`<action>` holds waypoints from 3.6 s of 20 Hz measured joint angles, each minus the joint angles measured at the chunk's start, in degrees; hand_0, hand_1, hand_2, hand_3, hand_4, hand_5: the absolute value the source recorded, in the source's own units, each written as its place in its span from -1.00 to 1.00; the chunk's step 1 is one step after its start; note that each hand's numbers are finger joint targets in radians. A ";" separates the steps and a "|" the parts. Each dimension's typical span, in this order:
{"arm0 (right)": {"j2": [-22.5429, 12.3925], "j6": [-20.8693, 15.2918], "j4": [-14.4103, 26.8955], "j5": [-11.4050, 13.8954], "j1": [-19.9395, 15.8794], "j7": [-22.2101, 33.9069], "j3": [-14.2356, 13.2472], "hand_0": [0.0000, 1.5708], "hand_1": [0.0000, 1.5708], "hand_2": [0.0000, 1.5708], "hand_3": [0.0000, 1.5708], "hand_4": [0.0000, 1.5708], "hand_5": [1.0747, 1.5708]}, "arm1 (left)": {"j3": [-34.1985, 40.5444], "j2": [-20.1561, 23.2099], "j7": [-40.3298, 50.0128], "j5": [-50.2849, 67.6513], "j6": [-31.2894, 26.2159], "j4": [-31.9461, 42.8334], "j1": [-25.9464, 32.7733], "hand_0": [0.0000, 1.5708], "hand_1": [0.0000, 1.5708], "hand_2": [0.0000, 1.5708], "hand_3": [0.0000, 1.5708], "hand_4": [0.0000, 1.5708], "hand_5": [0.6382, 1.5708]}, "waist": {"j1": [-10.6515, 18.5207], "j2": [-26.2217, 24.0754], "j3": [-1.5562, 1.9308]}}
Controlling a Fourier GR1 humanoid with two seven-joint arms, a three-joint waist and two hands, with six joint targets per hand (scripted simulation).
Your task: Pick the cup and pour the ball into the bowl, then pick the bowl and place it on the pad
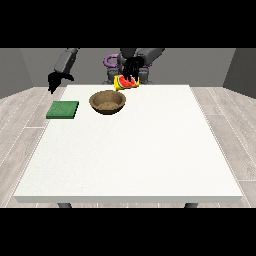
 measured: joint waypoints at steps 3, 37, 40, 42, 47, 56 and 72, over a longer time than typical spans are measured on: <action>0.29 -0.40 0.80 0.04 0.72 -0.58 -0.08 -1.00 -1.00 -0.67 -0.55 -0.50 0.86 | -1.65 -0.29 0.45 -2.86 -3.99 -1.25 -1.50 -1.00 -1.00 1.00 1.00 -0.35 0.90 | 0.86 -0.90 -0.04; -1.12 0.61 0.68 -3.66 3.75 1.58 -1.39 -1.00 -1.00 -0.54 -0.58 -0.08 0.97 | 13.43 6.72 -15.83 3.25 -9.54 -17.30 9.41 0.78 0.78 0.54 0.22 0.66 1.00 | 9.07 2.87 -0.39; -1.09 -0.45 -0.47 -4.73 2.24 0.80 -2.52 -1.00 -1.00 -0.48 -0.65 -0.10 0.92 | 17.14 5.32 -21.80 11.35 -4.98 -17.43 15.79 0.63 0.63 0.41 -0.01 0.80 1.00 | 11.95 7.65 -0.60; -1.18 -1.06 -1.02 -5.44 1.80 0.38 -3.32 -1.00 -1.00 -0.53 -0.87 -0.12 0.91 | 19.49 4.37 -27.03 17.11 -2.22 -17.70 19.59 0.67 0.67 0.42 0.00 0.84 1.00 | 13.85 10.43 -0.70; -1.92 -2.01 -2.55 -7.61 -0.47 0.71 -5.35 -1.00 -1.00 -0.48 -0.65 -0.16 0.92 | 26.94 5.06 -41.91 32.57 -1.82 -17.56 22.71 0.23 0.23 0.17 -0.27 0.54 0.95 | 16.61 16.39 -0.56; -1.19 -2.97 -9.32 -8.93 -1.48 1.40 -5.35 -1.00 -1.00 -1.00 -1.00 -1.00 1.00 | 34.69 4.14 -53.17 51.42 -15.36 -9.93 22.14 -1.00 -1.00 -1.00 -1.00 -1.00 -0.98 | 14.79 22.21 -1.61; 9.35 -9.30 -11.74 -8.46 -3.19 16.47 1.01 -1.00 -1.00 -1.00 -1.00 -1.00 1.00 | 40.09 5.47 -53.20 56.65 -17.30 -0.69 27.16 -1.00 -1.00 -1.00 -1.00 -1.00 -0.88 | 5.49 6.66 -0.39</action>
